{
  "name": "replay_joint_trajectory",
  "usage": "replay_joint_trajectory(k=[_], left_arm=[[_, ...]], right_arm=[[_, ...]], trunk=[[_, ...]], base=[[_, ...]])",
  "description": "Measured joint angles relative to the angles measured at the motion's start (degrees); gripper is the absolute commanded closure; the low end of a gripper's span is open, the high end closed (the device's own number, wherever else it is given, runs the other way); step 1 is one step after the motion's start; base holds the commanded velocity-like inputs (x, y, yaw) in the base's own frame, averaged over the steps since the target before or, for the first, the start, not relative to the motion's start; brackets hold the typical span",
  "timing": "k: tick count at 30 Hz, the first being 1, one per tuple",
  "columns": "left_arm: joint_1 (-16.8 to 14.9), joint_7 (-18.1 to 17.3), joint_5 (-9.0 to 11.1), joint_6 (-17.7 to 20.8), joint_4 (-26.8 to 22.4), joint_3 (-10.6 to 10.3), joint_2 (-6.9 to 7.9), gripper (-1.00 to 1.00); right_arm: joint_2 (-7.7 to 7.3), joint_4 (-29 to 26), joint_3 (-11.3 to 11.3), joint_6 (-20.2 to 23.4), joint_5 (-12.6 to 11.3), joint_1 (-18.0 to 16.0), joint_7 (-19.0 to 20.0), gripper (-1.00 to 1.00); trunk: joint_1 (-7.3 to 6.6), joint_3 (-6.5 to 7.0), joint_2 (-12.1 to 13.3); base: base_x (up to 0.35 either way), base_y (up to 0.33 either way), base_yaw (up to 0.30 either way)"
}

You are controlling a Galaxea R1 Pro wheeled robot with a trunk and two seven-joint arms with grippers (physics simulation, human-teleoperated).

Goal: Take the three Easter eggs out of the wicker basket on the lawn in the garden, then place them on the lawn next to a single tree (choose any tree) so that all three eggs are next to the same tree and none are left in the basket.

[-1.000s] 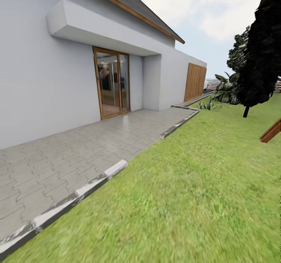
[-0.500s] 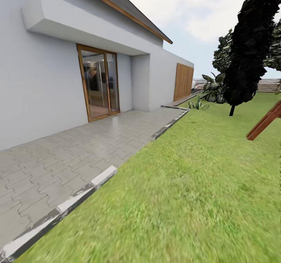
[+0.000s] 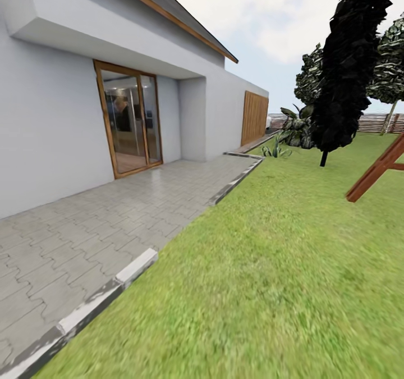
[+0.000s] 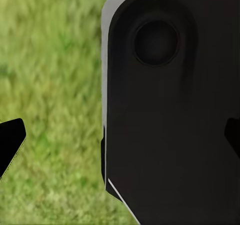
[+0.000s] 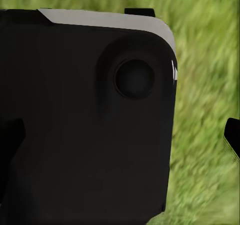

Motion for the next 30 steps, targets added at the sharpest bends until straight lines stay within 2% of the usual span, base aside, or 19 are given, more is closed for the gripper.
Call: replay_joint_trajectory(k=[7, 19, 30], left_arm=[[0.0, -0.01, 0.0, 0.0, 0.0, 0.0, 0.02, -1.0], [0.0, -0.01, 0.0, 0.0, 0.0, 0.0, -0.01, -1.0], [0.0, -0.01, 0.0, -0.02, 0.0, 0.0, 0.03, -1.0]], right_arm=[[0.0, 0.0, 0.01, 0.07, 0.05, 0.0, 0.0, -1.0], [0.0, 0.0, 0.01, 0.08, 0.0, 0.0, 0.0, -1.0], [0.0, 0.0, 0.01, 0.09, 0.0, 0.0, 0.0, -1.0]], trunk=[[0.0, 0.0, 0.0], [0.0, 0.0, 0.0], [0.0, 0.0, 0.0]], base=[[0.333, 0.0, -0.015], [0.333, 0.0, -0.241], [0.33, 0.0, -0.018]])
